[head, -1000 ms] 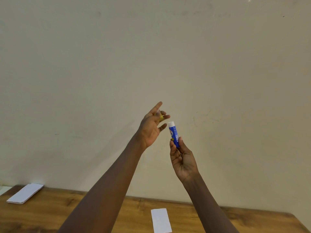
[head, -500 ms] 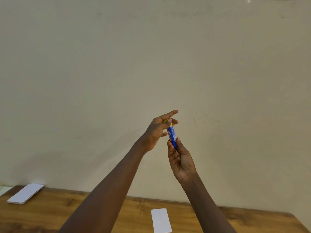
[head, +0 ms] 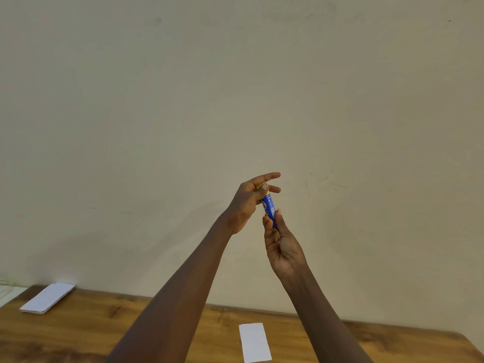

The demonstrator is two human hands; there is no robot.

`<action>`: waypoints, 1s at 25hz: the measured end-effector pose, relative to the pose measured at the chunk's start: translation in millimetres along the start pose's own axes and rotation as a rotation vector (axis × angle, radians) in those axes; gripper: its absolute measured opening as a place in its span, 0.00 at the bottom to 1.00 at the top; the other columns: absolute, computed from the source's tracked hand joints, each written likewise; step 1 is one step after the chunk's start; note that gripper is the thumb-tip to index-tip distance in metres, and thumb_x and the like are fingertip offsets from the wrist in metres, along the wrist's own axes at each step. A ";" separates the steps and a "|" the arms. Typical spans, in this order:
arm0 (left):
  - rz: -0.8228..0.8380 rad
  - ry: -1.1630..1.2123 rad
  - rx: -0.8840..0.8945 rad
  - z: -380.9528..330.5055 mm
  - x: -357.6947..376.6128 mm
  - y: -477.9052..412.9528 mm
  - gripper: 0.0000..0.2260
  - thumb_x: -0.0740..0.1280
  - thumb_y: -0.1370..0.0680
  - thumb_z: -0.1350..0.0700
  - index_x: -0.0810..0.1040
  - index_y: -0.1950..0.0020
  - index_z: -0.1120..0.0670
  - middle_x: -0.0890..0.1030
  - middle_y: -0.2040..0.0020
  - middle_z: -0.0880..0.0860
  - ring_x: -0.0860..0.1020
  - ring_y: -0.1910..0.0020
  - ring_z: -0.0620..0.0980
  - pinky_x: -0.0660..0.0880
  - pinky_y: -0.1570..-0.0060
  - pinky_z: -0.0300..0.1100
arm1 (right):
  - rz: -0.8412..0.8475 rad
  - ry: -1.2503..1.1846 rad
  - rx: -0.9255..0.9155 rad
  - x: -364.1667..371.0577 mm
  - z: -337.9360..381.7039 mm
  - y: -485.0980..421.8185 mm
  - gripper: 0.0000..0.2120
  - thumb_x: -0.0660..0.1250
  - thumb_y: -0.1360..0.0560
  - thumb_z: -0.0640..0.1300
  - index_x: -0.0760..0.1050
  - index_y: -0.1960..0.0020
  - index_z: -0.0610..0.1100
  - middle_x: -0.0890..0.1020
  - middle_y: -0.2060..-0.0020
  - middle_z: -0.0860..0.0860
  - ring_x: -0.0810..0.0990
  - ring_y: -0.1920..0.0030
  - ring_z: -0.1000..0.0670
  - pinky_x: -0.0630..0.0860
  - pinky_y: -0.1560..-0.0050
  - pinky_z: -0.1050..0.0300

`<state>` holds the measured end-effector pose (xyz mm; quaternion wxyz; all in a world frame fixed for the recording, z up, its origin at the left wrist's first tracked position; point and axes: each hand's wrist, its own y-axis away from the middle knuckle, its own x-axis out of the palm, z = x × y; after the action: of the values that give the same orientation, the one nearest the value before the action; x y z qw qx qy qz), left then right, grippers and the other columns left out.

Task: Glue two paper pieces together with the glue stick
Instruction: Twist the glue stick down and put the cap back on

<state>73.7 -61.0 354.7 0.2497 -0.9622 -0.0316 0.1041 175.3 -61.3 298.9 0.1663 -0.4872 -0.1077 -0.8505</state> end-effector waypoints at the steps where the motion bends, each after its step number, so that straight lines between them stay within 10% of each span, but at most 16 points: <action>1: -0.001 -0.011 0.005 0.9 1.0 -1.2 0.15 0.51 0.20 0.58 0.69 0.35 0.53 0.77 0.46 0.57 0.74 0.47 0.49 0.72 0.48 0.35 | 0.001 0.000 -0.002 -1.1 -0.2 -0.8 0.14 0.65 0.28 0.43 0.74 0.47 0.36 0.80 0.60 0.43 0.83 0.71 0.54 0.79 0.73 0.65; 7: 0.026 -0.015 -0.009 10.4 5.8 -2.0 0.16 0.51 0.20 0.58 0.66 0.32 0.52 0.73 0.36 0.57 0.71 0.40 0.49 0.65 0.40 0.41 | 0.060 0.066 -0.026 -17.6 0.5 -7.6 0.10 0.64 0.28 0.44 0.75 0.51 0.38 0.80 0.59 0.43 0.84 0.67 0.53 0.81 0.67 0.63; 14: 0.070 -0.054 -0.083 59.2 35.4 25.3 0.17 0.52 0.20 0.64 0.66 0.32 0.53 0.67 0.29 0.52 0.64 0.30 0.49 0.61 0.37 0.38 | 0.204 1.414 -0.452 -67.4 1.4 -20.2 0.09 0.64 0.26 0.40 0.70 0.47 0.39 0.77 0.54 0.47 0.76 0.56 0.49 0.73 0.58 0.63; 22: 0.066 -0.168 -0.413 156.8 55.3 50.6 0.25 0.60 0.22 0.56 0.55 0.28 0.48 0.60 0.26 0.54 0.59 0.27 0.56 0.60 0.32 0.51 | -0.063 1.608 -0.336 -169.2 -14.1 -44.7 0.12 0.68 0.30 0.38 0.71 0.49 0.36 0.79 0.55 0.42 0.76 0.61 0.48 0.69 0.64 0.68; 25: 0.101 -0.247 -0.586 207.7 51.1 69.4 0.28 0.63 0.24 0.55 0.54 0.28 0.49 0.59 0.25 0.53 0.58 0.27 0.55 0.61 0.32 0.48 | -0.159 1.650 -0.249 -224.8 -27.0 -53.0 0.10 0.68 0.31 0.34 0.71 0.51 0.34 0.80 0.55 0.38 0.77 0.61 0.44 0.75 0.61 0.56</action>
<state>79.3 -17.4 134.2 -0.0492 -0.9736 -0.0426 0.2189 239.0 18.2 89.9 0.0764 0.2856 0.1090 -0.9491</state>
